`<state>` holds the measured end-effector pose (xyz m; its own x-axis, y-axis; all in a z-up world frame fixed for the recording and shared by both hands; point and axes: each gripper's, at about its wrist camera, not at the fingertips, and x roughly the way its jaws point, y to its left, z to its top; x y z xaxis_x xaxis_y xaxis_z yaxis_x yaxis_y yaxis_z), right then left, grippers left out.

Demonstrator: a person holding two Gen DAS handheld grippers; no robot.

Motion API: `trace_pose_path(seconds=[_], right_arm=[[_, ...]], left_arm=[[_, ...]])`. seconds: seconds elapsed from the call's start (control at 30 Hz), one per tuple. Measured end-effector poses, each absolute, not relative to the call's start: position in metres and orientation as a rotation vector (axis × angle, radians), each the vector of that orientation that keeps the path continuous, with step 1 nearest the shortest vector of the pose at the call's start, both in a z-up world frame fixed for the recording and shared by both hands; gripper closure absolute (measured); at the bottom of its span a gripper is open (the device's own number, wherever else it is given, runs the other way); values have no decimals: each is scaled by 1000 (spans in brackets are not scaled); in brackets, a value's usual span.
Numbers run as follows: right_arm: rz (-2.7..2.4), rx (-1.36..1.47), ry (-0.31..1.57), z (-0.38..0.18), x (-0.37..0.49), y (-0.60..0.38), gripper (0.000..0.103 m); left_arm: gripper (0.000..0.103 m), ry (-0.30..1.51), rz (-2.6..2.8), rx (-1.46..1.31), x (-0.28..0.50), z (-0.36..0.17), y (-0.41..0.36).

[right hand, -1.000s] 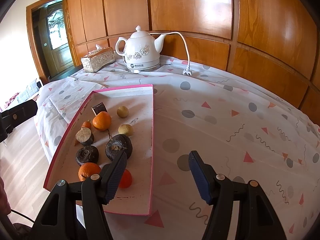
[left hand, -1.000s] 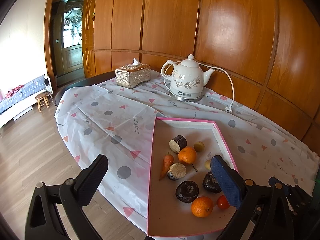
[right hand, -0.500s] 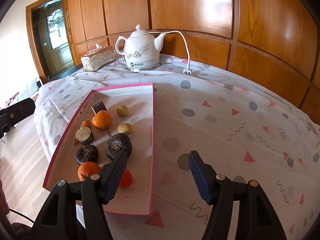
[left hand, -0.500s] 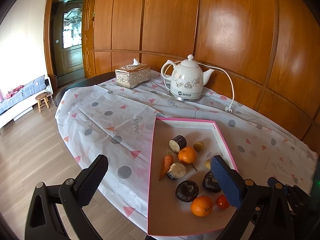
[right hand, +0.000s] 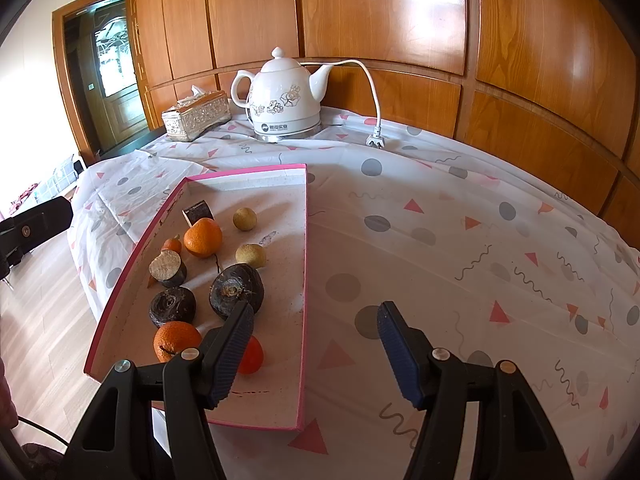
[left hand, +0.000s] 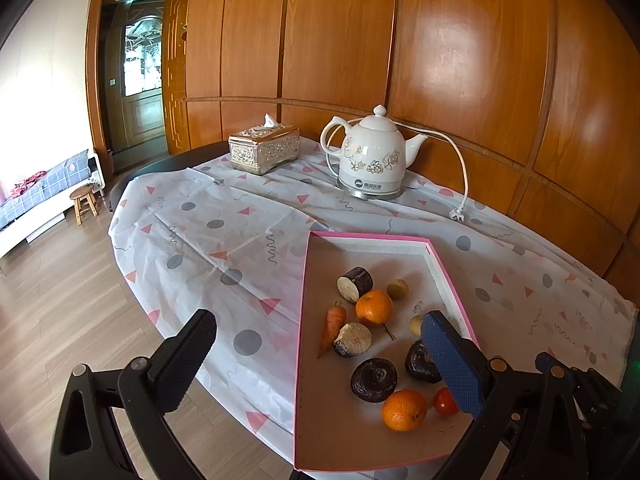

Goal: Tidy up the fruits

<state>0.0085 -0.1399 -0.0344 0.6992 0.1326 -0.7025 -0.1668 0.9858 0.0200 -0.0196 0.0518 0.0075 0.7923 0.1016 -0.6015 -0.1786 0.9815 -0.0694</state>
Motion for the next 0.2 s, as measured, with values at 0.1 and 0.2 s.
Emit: trace_pose_path(seconds=[0.1,0.2], right_arm=[[164,-39,780,-36,9,-142,38],[159,-26,780,-36,10,-146,38]], left_arm=[[0,638,142,-119,-20,7,51],[0,650,133,-119,-18,5,50]])
